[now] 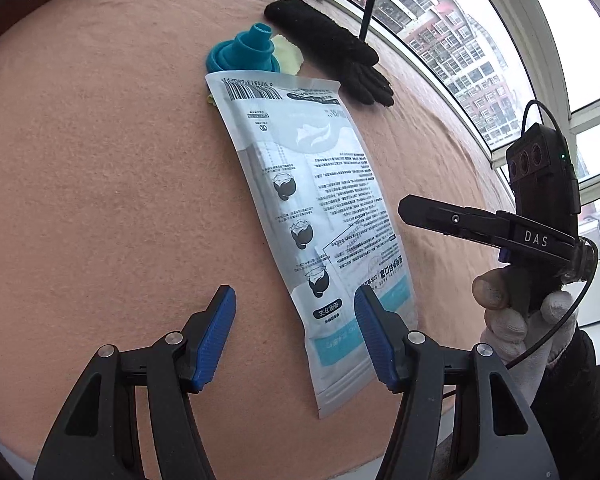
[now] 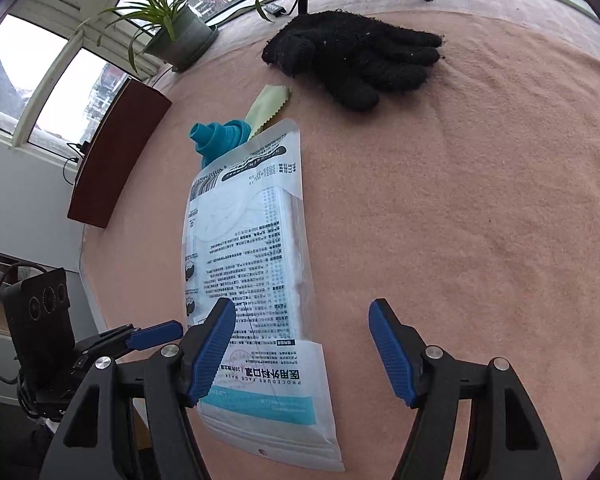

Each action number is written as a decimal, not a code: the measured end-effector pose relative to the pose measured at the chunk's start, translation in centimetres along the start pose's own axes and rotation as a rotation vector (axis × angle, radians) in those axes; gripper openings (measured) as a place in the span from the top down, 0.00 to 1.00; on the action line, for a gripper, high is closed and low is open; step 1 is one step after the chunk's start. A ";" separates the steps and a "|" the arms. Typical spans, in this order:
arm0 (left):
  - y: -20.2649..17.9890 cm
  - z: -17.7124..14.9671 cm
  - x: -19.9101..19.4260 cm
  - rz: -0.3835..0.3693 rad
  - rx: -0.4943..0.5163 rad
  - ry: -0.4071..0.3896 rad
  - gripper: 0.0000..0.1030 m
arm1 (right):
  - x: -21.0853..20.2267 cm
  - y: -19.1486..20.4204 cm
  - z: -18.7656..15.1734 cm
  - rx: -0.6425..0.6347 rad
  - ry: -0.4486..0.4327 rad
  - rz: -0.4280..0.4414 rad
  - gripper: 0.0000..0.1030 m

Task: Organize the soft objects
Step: 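Move both tools back to the white printed mask bag, then close the left tool on the mask bag end while the right tool grips beside it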

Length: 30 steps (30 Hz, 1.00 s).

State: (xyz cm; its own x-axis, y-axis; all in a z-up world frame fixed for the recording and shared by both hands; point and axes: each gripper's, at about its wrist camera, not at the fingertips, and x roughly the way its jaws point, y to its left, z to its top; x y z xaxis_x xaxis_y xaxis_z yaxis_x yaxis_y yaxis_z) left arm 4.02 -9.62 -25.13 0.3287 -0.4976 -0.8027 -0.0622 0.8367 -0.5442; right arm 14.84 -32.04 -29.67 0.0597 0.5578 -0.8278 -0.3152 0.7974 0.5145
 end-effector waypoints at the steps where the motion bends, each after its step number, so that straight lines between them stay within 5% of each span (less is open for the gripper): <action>1: -0.2 0.0 0.2 0.001 0.004 0.003 0.41 | 0.1 0.0 0.0 -0.004 0.002 0.003 0.36; 14: -2.3 0.9 1.8 0.041 0.037 0.007 0.43 | 1.1 0.7 -0.2 -0.043 0.035 0.042 0.38; 18: -2.6 1.0 2.1 0.046 0.046 0.000 0.55 | 1.5 1.3 -0.6 -0.056 0.050 0.063 0.53; 30: -2.4 0.8 1.2 0.058 0.048 -0.022 0.62 | 1.4 2.1 -1.7 -0.071 0.023 0.032 0.65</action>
State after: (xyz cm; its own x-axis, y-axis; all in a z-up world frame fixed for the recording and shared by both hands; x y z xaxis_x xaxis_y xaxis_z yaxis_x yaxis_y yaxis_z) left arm 5.29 -12.03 -24.65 0.3464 -0.4435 -0.8266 -0.0370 0.8740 -0.4844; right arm 12.65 -30.02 -30.12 0.0273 0.5769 -0.8164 -0.3833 0.7603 0.5245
